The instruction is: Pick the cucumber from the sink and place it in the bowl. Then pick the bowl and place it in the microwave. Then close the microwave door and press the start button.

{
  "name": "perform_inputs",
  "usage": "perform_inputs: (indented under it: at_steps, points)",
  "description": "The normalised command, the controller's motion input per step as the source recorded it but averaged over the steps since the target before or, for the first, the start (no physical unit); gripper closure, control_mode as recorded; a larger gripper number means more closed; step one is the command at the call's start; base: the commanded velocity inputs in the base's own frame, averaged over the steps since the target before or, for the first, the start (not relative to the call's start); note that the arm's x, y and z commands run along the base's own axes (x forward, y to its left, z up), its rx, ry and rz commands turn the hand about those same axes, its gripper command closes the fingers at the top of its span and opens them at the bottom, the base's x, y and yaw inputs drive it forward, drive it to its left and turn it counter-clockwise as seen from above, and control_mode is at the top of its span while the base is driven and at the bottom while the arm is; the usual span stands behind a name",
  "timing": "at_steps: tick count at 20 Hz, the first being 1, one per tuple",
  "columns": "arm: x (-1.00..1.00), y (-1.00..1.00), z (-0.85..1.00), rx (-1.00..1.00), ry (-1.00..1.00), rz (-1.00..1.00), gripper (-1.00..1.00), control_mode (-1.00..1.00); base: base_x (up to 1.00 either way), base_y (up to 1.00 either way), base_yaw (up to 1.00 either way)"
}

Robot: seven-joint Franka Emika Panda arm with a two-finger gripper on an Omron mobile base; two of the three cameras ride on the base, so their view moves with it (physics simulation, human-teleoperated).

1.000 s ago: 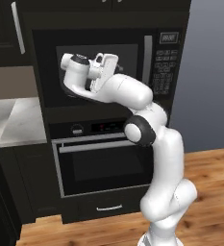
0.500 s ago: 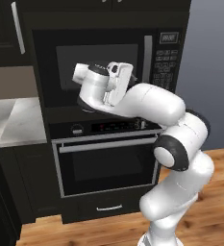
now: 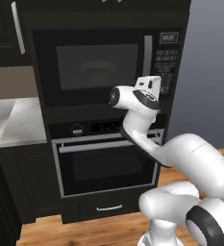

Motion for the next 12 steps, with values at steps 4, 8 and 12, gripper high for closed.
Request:
perform_inputs:
  at_steps: [4, 8, 12]
  points:
    - [0.23, -0.82, -0.01, 0.03, -0.04, 0.46, -1.00, -1.00, 0.00, 0.00, 0.00]
    - [0.34, -0.36, -0.09, 0.12, 0.05, 0.53, -1.00, -1.00, 0.00, 0.00, 0.00]
    - [0.29, 0.00, 0.00, 0.21, 0.23, 0.54, -1.00, -1.00, 0.00, 0.00, 0.00]
